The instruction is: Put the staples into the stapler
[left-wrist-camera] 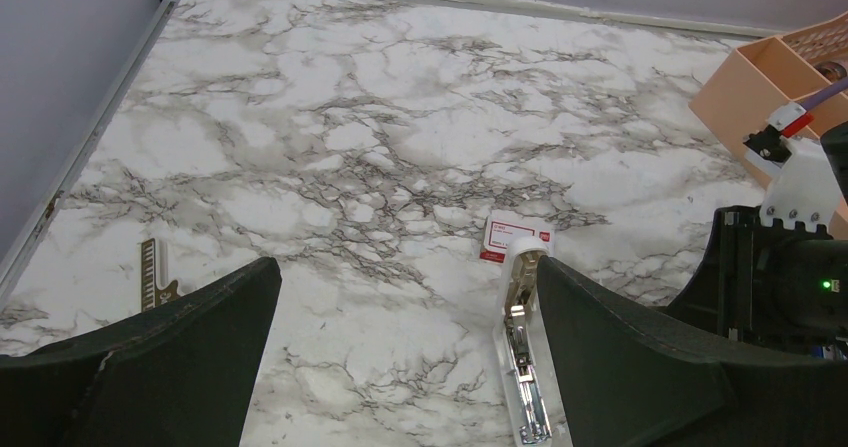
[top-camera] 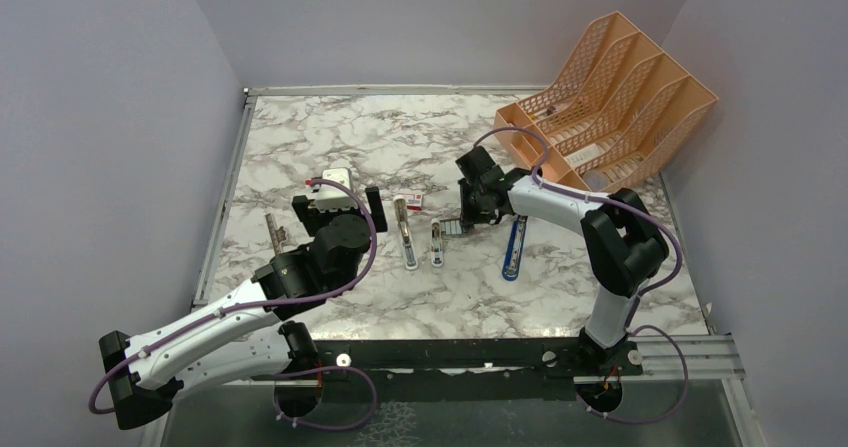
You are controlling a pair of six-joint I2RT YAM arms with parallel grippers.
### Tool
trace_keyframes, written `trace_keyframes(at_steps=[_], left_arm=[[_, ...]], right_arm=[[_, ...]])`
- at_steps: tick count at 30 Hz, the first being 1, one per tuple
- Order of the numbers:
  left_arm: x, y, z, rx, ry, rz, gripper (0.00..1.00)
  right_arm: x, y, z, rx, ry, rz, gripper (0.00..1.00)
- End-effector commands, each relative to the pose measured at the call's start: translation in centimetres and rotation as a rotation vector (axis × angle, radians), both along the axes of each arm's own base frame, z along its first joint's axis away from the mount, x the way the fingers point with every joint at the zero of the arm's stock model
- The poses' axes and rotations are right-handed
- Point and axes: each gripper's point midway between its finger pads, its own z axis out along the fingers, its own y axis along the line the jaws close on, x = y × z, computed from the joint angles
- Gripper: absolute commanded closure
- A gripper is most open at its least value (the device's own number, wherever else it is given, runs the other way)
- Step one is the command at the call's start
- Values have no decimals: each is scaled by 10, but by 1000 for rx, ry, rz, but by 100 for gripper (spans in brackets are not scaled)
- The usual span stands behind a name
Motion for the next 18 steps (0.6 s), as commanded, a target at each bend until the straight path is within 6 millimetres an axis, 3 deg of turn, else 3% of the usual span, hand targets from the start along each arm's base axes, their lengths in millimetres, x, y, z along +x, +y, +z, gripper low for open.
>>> trace_keyframes(at_steps=[1,7,18], left_arm=[[-1,6,2,-3,-10,22,1],[0,5,1,0,-7,19,1],[-1,6,2,-4,-9,20,1]], right_arm=[[6,2,4,13,-33,3,75],[7,2,6,4,-29,6,70],[4,5,-5,-3,4,35,69]])
